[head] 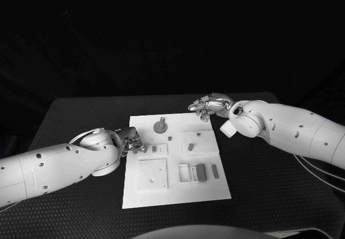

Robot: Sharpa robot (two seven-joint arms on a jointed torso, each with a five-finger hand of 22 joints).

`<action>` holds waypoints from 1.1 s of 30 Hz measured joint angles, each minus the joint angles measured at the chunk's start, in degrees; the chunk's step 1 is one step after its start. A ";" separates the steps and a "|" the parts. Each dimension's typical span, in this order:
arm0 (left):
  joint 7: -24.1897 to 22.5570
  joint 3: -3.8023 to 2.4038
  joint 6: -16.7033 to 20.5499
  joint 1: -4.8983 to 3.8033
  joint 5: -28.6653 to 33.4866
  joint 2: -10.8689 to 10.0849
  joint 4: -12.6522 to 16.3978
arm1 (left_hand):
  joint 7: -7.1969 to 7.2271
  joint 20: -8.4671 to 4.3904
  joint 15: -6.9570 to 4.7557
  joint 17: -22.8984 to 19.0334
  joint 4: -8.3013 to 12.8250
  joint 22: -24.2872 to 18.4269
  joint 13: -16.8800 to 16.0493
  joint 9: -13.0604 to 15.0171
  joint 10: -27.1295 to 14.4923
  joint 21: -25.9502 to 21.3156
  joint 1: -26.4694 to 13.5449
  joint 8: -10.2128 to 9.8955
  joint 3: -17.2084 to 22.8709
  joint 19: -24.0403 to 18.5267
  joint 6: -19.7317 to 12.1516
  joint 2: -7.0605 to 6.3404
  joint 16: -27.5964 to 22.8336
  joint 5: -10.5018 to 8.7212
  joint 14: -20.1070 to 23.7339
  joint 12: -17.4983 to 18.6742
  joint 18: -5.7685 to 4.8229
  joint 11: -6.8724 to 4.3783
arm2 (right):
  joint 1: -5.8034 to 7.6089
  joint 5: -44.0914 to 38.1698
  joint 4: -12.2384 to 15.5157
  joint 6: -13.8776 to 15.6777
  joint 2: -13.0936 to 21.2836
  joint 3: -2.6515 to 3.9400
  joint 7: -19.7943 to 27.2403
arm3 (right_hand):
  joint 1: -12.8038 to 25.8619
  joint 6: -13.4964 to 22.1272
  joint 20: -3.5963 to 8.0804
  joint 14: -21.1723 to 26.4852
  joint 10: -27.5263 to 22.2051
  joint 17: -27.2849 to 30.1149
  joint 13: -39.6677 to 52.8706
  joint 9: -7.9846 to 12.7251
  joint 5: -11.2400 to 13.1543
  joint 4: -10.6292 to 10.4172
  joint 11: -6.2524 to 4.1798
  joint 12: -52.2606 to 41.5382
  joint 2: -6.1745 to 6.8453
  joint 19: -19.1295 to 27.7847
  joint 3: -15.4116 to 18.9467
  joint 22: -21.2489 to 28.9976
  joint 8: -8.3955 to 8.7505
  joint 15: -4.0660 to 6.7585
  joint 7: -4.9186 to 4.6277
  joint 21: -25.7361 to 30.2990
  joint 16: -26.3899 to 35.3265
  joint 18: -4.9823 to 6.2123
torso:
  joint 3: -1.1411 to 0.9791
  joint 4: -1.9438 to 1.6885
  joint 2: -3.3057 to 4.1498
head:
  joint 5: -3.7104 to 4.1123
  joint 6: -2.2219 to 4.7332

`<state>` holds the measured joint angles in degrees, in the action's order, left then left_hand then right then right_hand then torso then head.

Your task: Assemble the parts on the task board

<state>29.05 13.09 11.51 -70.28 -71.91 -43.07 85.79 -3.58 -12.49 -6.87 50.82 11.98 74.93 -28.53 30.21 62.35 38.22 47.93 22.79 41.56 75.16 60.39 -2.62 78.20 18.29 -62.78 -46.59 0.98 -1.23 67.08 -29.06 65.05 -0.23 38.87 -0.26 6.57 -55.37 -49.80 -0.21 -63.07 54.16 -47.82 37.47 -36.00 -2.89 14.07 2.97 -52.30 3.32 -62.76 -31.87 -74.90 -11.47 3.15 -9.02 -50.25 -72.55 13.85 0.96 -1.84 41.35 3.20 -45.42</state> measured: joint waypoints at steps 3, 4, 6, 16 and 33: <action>0.00 0.00 -0.21 0.00 0.24 0.00 -0.08 | 0.00 0.00 -0.11 0.01 0.21 0.00 -0.05 0.00 0.00 0.00 0.40 -0.03 0.21 0.00 0.00 0.30 0.00 -0.16 0.11 0.00 0.00 0.00 | 0.00 0.00 -0.02 0.00 0.00 0.00 0.00 | 0.00 0.00 0.00 0.00 0.00 0.00 -0.05 0.00 0.00 0.00 0.00 0.00 0.00 0.00 0.00 0.00 0.00 0.00 0.01 0.00 0.00 0.00 | -0.01 0.01 0.00 | 0.02 -0.01; 0.00 0.00 -0.27 0.00 0.31 -0.01 -0.10 | 0.00 0.00 -0.11 0.01 0.21 0.00 -0.05 0.00 0.00 0.00 0.41 -0.11 0.21 0.00 0.00 0.31 0.00 -0.16 0.11 0.00 0.00 0.00 | 0.00 0.00 -0.02 0.00 0.00 0.00 0.00 | 0.00 0.00 0.00 0.00 0.00 0.00 -0.05 0.00 0.00 0.00 0.00 0.00 0.00 0.00 0.00 0.00 0.00 0.00 0.01 0.00 0.00 0.00 | -0.02 0.01 0.00 | 0.04 -0.02; 0.00 -0.01 -0.38 -0.02 0.45 -0.02 -0.12 | 0.00 0.00 -0.10 0.00 0.22 0.00 -0.04 0.00 0.00 0.00 0.48 -0.16 0.22 0.00 0.00 0.38 0.00 -0.17 0.12 0.00 0.00 0.00 | 0.00 0.00 -0.02 0.00 0.00 0.00 0.00 | 0.00 0.00 -0.01 0.00 0.00 0.00 -0.05 0.00 0.00 0.00 0.00 0.00 0.00 0.00 0.00 0.00 0.00 0.00 0.01 0.00 0.00 0.00 | -0.02 0.01 0.00 | 0.05 -0.03; 0.02 -0.05 -0.58 -0.05 1.63 0.03 -0.34 | 0.31 0.02 -0.19 0.38 0.59 -0.01 -0.10 0.03 0.14 0.00 0.01 0.27 -0.16 0.01 0.31 1.00 0.00 0.18 0.02 0.00 0.00 -0.14 | 0.00 0.00 -0.04 0.00 -0.01 0.00 -0.01 | 0.00 -0.01 -0.01 0.00 0.00 0.00 -0.05 0.00 0.00 -0.16 0.00 0.00 0.00 0.01 -0.16 0.00 0.00 0.00 0.03 0.00 0.00 0.00 | 0.00 -0.01 0.00 | 0.10 -0.10; 0.07 -0.16 -0.40 -0.14 7.11 0.04 -1.02 | 1.08 -0.77 -0.48 1.90 3.13 -0.02 -1.22 0.34 1.63 2.45 -4.13 0.45 -0.55 0.73 1.27 5.14 1.58 3.93 -0.49 -1.58 0.00 -0.48 | 0.00 0.01 -0.07 0.00 -0.01 0.00 -0.02 | 0.00 -0.09 -0.03 0.00 0.00 0.00 -0.04 -0.01 0.00 -0.16 0.00 0.01 0.00 0.02 -0.16 -0.01 0.00 0.00 0.13 0.00 0.00 0.00 | 0.01 -0.01 0.00 | 0.07 -0.17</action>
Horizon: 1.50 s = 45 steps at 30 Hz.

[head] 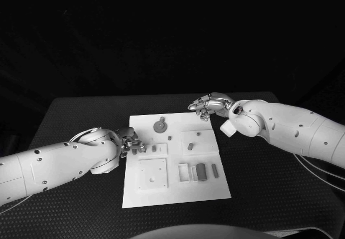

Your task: Assemble the parts on the task board

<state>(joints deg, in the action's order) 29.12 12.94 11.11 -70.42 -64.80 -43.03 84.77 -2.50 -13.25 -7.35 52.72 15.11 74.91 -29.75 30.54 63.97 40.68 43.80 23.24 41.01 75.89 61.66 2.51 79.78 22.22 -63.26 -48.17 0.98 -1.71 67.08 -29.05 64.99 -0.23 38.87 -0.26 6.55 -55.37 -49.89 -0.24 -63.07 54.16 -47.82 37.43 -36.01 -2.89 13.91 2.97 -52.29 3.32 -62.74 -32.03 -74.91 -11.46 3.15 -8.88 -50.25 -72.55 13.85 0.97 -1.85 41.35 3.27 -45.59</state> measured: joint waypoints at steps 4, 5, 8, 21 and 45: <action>0.22 0.00 -0.05 -0.10 1.13 0.28 -0.33 | 0.04 -0.08 0.00 0.40 0.15 0.00 -0.58 0.22 0.09 0.93 -0.56 0.01 -0.14 0.08 0.07 0.55 0.56 1.73 -0.02 -0.53 0.00 -0.08 | 0.00 0.00 0.00 0.00 -0.01 0.00 0.00 | 0.00 0.08 0.00 0.00 0.00 0.00 0.00 0.00 0.00 0.00 0.00 0.00 0.00 0.00 0.00 -0.04 0.00 0.00 0.09 0.00 0.00 0.00 | -0.01 0.02 0.00 | 0.00 -0.04; 0.29 0.01 -0.06 -0.13 1.33 0.37 -0.41 | 0.04 -0.18 -0.01 0.47 0.15 0.00 -0.69 0.26 0.09 1.13 -0.64 0.02 -0.14 0.18 0.08 0.64 0.72 2.04 -0.01 -0.59 0.00 -0.08 | 0.00 0.00 0.00 0.00 -0.01 0.00 0.00 | 0.00 0.08 0.00 0.00 0.00 0.00 0.00 0.00 0.00 0.00 0.00 0.00 0.00 0.00 0.00 -0.03 0.00 0.00 0.09 0.00 0.00 0.00 | -0.02 0.02 0.00 | 0.00 -0.06; 0.52 0.03 -0.08 -0.29 1.86 0.69 -0.65 | 0.05 -0.19 -0.03 0.63 0.19 0.00 -0.96 0.39 0.10 1.76 -0.93 0.76 -0.17 0.19 0.11 0.91 0.99 2.75 0.00 -0.81 0.00 -0.08 | 0.00 0.00 0.00 0.00 -0.01 0.00 0.00 | 0.00 0.08 -0.01 0.00 0.00 0.00 0.00 0.00 0.00 0.00 0.00 0.00 0.00 0.01 0.00 -0.03 0.00 0.00 0.10 0.00 0.00 0.00 | -0.03 0.03 0.00 | 0.02 -0.08; 1.26 0.10 -0.74 -0.86 1.71 2.61 -1.43 | 0.10 -0.20 -0.05 1.00 0.18 -0.01 -1.82 0.47 0.36 3.75 -1.92 2.76 -0.11 0.19 0.24 0.80 1.87 4.02 -0.02 -1.47 0.00 0.12 | 0.00 0.00 0.01 0.00 -0.07 0.00 -0.01 | 0.00 0.22 -0.10 0.00 0.00 0.00 -0.05 0.00 0.00 0.00 0.00 0.00 0.00 0.09 0.00 -0.03 0.00 0.00 -0.03 0.00 0.00 0.00 | -0.05 0.04 0.01 | 0.04 -0.23; 3.24 0.08 -5.22 -1.66 -0.97 2.19 -1.67 | 0.20 -0.37 -0.14 1.18 0.25 0.03 -2.07 1.30 0.66 4.42 -2.50 2.86 -0.03 0.36 0.42 0.35 2.27 6.93 -0.34 -1.70 0.00 0.22 | -0.01 0.01 -0.08 0.00 -0.17 0.00 -0.01 | 0.00 0.08 -0.11 0.00 0.00 0.00 -0.08 0.00 0.00 0.00 0.00 0.00 0.00 0.11 0.00 -0.01 0.00 0.00 -0.11 0.00 0.00 0.00 | -0.03 -0.03 0.00 | -0.04 -0.44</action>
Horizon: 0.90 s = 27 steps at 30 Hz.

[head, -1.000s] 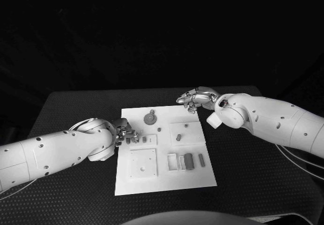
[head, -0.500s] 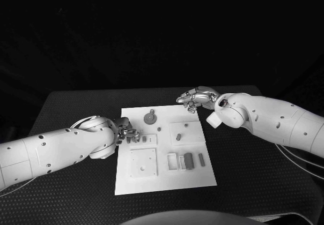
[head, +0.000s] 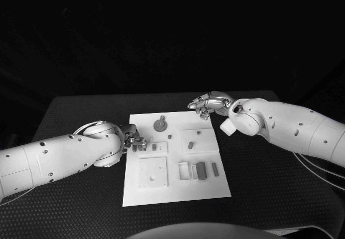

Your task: Assemble the parts on the task board

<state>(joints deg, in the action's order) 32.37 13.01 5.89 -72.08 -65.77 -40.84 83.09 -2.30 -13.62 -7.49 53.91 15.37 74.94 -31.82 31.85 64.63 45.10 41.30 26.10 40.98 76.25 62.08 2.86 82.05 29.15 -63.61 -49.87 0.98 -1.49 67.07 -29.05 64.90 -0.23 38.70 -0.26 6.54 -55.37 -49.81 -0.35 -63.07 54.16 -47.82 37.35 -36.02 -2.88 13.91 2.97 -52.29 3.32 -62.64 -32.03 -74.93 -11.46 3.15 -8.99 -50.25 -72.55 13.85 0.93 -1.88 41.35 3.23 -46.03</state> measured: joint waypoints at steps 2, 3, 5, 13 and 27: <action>0.09 0.00 -0.27 -0.02 -0.04 -0.02 -0.02 | 0.03 0.00 -0.07 0.04 0.00 0.00 -0.07 0.00 0.08 0.22 0.00 0.01 0.00 0.00 0.03 0.00 0.01 0.01 -0.08 0.00 0.00 -0.08 | 0.00 0.00 0.00 0.00 -0.01 0.00 0.00 | 0.00 0.00 0.00 0.00 0.00 0.00 -0.01 0.00 0.00 0.00 0.00 0.00 0.00 0.00 0.00 0.00 0.00 0.00 0.00 0.00 0.00 0.00 | 0.01 0.00 -0.01 | -0.02 -0.01; 0.13 -0.03 -0.43 -0.04 -0.04 -0.02 -0.01 | 0.04 0.00 -0.07 0.07 0.00 0.00 -0.07 0.00 0.13 0.22 0.00 0.01 0.00 0.00 0.05 0.00 0.02 0.02 -0.09 0.00 0.00 -0.04 | 0.00 0.00 0.00 0.00 -0.01 0.00 0.00 | 0.00 0.00 0.00 0.00 0.00 0.00 -0.01 0.00 0.00 0.00 0.00 0.00 0.00 0.00 0.00 0.00 0.00 0.00 0.00 0.00 0.00 0.00 | 0.02 0.00 -0.01 | -0.03 -0.01; 0.19 -0.06 -0.65 -0.06 -0.04 -0.04 -0.01 | 0.04 -0.01 0.01 0.07 0.00 0.00 -0.07 -0.01 0.28 0.22 0.00 0.01 0.00 0.00 0.06 0.00 0.02 0.08 -0.18 0.00 0.00 0.11 | 0.00 0.00 0.00 0.00 0.00 0.00 0.00 | 0.00 -0.01 0.00 0.00 0.00 0.00 -0.01 0.00 0.00 0.00 0.00 0.00 0.00 0.00 0.00 0.00 0.00 0.00 0.01 0.00 0.00 0.00 | 0.03 0.00 -0.01 | -0.05 -0.01; 0.40 -0.10 -1.55 -0.14 0.76 0.03 -0.20 | 0.04 -0.03 -0.01 0.12 0.00 -0.01 -0.11 -0.04 0.38 0.45 0.01 0.02 0.00 0.03 0.28 -0.01 0.02 0.13 -0.41 0.00 0.00 0.02 | 0.00 0.00 0.00 0.00 -0.01 0.00 0.00 | 0.00 -0.08 0.00 0.00 0.00 0.00 0.00 0.00 0.00 0.00 0.00 0.00 0.00 0.00 0.00 0.01 0.00 0.00 0.09 0.00 0.00 0.00 | 0.03 0.00 -0.01 | -0.09 -0.06; 1.11 -0.12 -2.65 -0.52 2.97 1.26 -1.88 | 0.09 -0.13 0.11 0.19 0.00 -0.02 -0.19 0.07 0.59 0.89 -0.09 0.18 0.00 0.13 0.49 0.08 0.21 0.53 -0.71 0.00 0.00 -0.14 | 0.00 0.00 0.07 0.00 -0.01 0.00 -0.01 | 0.00 -0.10 -0.01 0.00 0.00 0.00 0.00 0.00 0.00 0.00 0.00 0.00 0.00 0.01 0.00 0.01 0.00 0.00 0.12 0.00 0.00 0.00 | 0.01 -0.01 -0.01 | -0.38 -0.03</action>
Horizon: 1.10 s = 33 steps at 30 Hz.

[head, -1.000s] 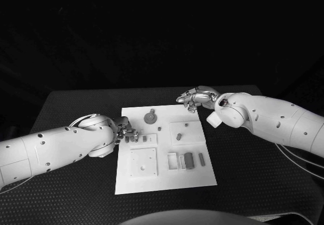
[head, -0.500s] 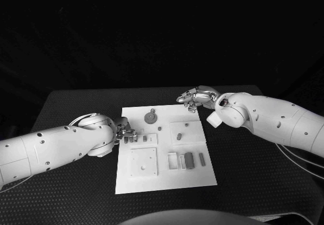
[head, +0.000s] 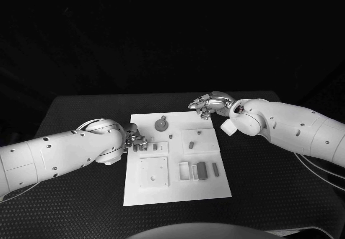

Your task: Assemble the parts on the task board

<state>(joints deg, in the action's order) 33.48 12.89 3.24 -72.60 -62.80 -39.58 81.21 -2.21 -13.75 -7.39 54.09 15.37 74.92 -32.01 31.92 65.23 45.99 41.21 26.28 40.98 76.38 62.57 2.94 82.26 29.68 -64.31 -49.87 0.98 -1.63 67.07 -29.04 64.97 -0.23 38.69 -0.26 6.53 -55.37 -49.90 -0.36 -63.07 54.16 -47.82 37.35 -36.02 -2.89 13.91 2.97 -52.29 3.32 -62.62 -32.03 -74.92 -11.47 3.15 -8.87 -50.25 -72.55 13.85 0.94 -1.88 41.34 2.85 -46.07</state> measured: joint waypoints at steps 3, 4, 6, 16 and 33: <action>0.14 0.00 -0.31 -0.09 0.18 0.26 -0.31 | 0.06 -0.19 -0.16 0.10 0.01 0.00 -0.08 0.10 0.50 0.00 -0.41 0.19 0.01 0.19 0.30 0.11 0.00 0.00 -0.23 0.00 -0.01 0.05 | 0.00 0.00 0.00 0.00 0.00 0.00 0.00 | 0.00 0.01 -0.01 0.00 0.00 0.00 0.00 0.00 0.00 0.00 0.00 0.00 0.00 0.01 0.00 0.00 0.00 0.00 -0.01 0.00 0.00 -0.01 | -0.02 0.03 0.01 | -0.04 0.00; 0.19 -0.01 -0.45 -0.13 0.23 0.38 -0.46 | 0.06 -0.20 -0.10 0.10 0.03 0.00 -0.08 0.20 0.51 0.00 -0.66 0.62 0.03 0.20 0.30 0.10 0.00 0.00 -0.30 0.00 -0.01 0.05 | 0.00 0.00 0.00 0.00 0.00 0.00 0.00 | 0.00 0.04 -0.02 0.00 0.00 0.00 0.00 0.00 0.00 0.00 0.00 0.00 0.00 0.02 0.00 0.00 0.00 0.00 -0.03 0.00 0.00 0.00 | -0.02 0.04 0.01 | -0.04 0.00; 0.23 -0.02 -0.67 -0.18 0.31 0.58 -0.67 | 0.06 -0.22 -0.10 0.10 0.54 0.00 -0.08 0.22 0.51 0.00 -1.05 1.69 0.54 0.22 0.32 0.12 0.00 0.00 -0.31 0.00 -0.01 0.06 | 0.00 0.00 0.00 0.00 -0.01 0.00 0.00 | 0.00 0.13 0.04 0.00 0.00 0.00 0.00 0.00 0.00 0.00 0.00 0.00 0.00 -0.04 0.00 0.00 0.00 0.00 -0.11 0.00 0.00 0.00 | -0.02 0.04 0.01 | -0.08 0.00; 0.51 -0.11 -2.24 -0.48 0.36 1.50 -1.58 | 0.10 -0.40 -0.26 0.24 0.93 -0.01 -0.17 0.21 0.63 0.22 -1.38 3.86 0.93 0.40 0.70 0.16 0.00 0.13 -0.50 0.00 -0.01 -0.06 | 0.00 0.00 0.02 0.00 -0.01 0.00 0.00 | 0.00 0.24 0.13 0.00 0.00 0.00 -0.05 0.00 0.00 0.00 0.00 0.00 0.00 -0.14 0.00 0.00 0.00 0.00 -0.05 0.00 0.00 0.00 | -0.02 0.05 0.01 | -0.14 0.05; 0.62 -0.16 -4.44 -0.83 0.35 2.57 -3.07 | 0.18 -0.43 -0.40 0.30 0.99 -0.01 -0.27 0.40 0.85 0.45 -1.51 3.96 0.99 0.43 1.03 0.28 0.23 0.95 -0.63 0.00 -0.02 -0.27 | 0.00 0.00 -0.07 0.00 -0.17 0.00 0.00 | 0.00 0.22 0.12 0.00 0.00 0.00 -0.05 0.00 0.00 0.00 0.00 0.00 0.00 -0.13 0.00 0.00 0.00 0.00 -0.01 0.00 0.00 0.00 | 0.02 0.03 0.01 | -0.03 -0.02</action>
<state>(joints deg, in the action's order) 34.10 12.73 -1.19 -73.42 -62.45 -37.01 78.15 -2.03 -14.18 -7.78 54.39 16.36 74.91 -32.28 32.32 66.08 46.44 39.70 30.24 41.98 76.81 63.60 3.22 82.50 30.63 -64.94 -49.87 0.96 -1.90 67.07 -29.04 64.90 -0.23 38.52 -0.26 6.53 -55.37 -49.68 -0.24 -63.07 54.16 -47.82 37.30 -36.02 -2.88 13.90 2.97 -52.29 3.32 -62.76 -32.03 -74.92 -11.47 3.15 -8.88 -50.24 -72.55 13.85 0.96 -1.85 41.35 2.82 -46.08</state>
